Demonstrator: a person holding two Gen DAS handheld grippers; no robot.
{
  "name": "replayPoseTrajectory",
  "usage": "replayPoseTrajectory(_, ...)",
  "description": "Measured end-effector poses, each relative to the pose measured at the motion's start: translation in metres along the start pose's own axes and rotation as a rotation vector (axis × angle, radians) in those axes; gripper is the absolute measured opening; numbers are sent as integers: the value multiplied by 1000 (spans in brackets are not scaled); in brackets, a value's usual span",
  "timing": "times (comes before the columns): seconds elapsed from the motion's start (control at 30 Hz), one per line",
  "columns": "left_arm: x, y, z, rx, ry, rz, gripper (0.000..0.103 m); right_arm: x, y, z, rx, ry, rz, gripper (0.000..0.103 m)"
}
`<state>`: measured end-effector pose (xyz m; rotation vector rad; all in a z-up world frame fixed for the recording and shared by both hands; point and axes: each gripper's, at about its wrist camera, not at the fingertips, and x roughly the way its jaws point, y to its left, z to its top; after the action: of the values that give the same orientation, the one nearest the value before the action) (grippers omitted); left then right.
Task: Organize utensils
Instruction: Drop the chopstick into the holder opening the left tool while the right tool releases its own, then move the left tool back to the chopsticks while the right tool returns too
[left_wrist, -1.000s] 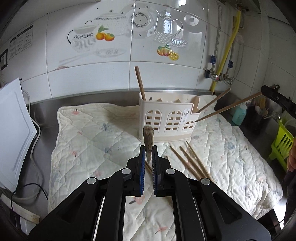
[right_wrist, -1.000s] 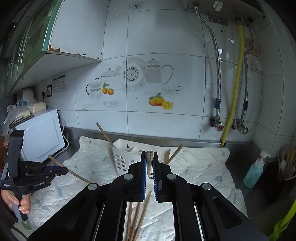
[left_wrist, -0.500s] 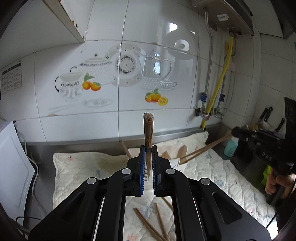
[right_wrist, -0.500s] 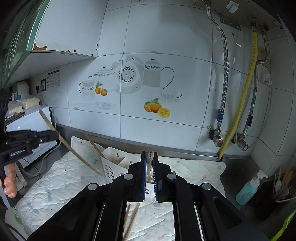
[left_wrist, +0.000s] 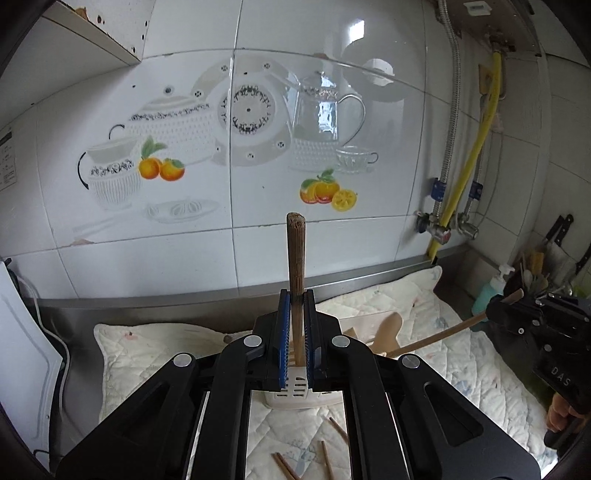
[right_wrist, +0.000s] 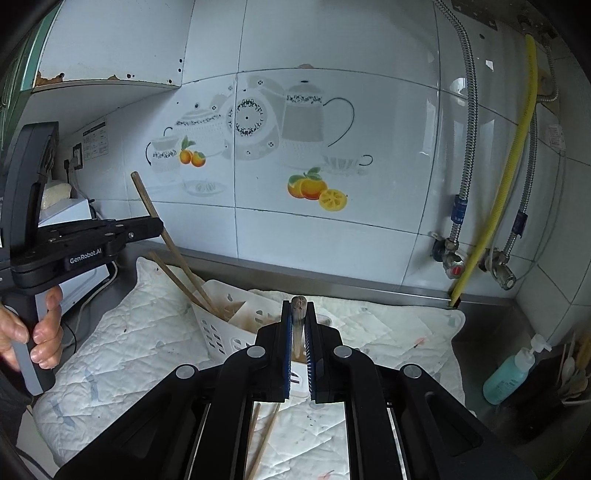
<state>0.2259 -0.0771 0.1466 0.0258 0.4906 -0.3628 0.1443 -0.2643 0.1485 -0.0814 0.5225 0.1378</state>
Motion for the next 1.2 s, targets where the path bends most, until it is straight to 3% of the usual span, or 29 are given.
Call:
replayPoseTrajectory(0.3,4,-2,-5,12,17,-2,9,8,-4,-4,31,-7,0,10)
replayPoseTrajectory(0.43,-8,-3,-12,17,15,-7,9,-11,-4,-7,31,-47,-14,21)
replayPoseTrajectory(0.57,-27,-6,-29,39,17,6,14,-41,-1,-19,30,-98,-2,22)
replayPoseTrajectory(0.93,-52,-8,-129,7,177,10,14,-103,5,-84,90,-140,46,30)
replayPoseTrajectory(1.2,-52,-5,-216,-153,367,-10,14,-115,18,-135,97,-106,9,34)
